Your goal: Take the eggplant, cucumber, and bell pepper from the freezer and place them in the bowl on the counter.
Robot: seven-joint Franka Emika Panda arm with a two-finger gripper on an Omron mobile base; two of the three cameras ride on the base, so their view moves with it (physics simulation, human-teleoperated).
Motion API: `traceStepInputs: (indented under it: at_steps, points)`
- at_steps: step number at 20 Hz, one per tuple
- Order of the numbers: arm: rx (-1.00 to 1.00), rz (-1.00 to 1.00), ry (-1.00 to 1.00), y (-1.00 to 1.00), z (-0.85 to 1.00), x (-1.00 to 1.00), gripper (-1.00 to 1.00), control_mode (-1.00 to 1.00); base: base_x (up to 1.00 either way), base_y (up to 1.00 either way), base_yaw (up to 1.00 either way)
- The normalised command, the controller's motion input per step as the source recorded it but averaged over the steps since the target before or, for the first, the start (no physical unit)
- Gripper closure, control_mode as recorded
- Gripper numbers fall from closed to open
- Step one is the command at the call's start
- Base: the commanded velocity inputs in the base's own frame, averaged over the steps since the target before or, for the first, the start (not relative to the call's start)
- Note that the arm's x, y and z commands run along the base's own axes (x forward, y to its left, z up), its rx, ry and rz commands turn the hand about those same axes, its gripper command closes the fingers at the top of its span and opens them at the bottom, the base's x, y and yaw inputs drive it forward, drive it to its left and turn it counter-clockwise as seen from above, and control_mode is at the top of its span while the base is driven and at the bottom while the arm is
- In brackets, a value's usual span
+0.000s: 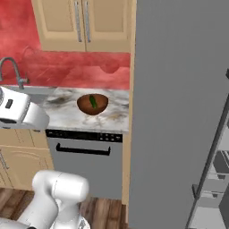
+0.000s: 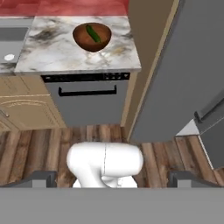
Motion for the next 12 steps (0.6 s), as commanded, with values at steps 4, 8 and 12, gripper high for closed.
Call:
traceStepInputs:
  at_steps: [4,8,12]
  points:
    - [0.00,0.00,0.00,0.00,0.00,0.00,-1.00,1.00,0.00,-0.98,0.00]
    - [0.00,0.00,0.00,0.00,0.00,0.00,-1.00,1.00,0.20,-1.00,0.00]
    - [0.00,0.00,0.00,0.00,0.00,0.00,-1.00,1.00,0.28,-1.00,0.00]
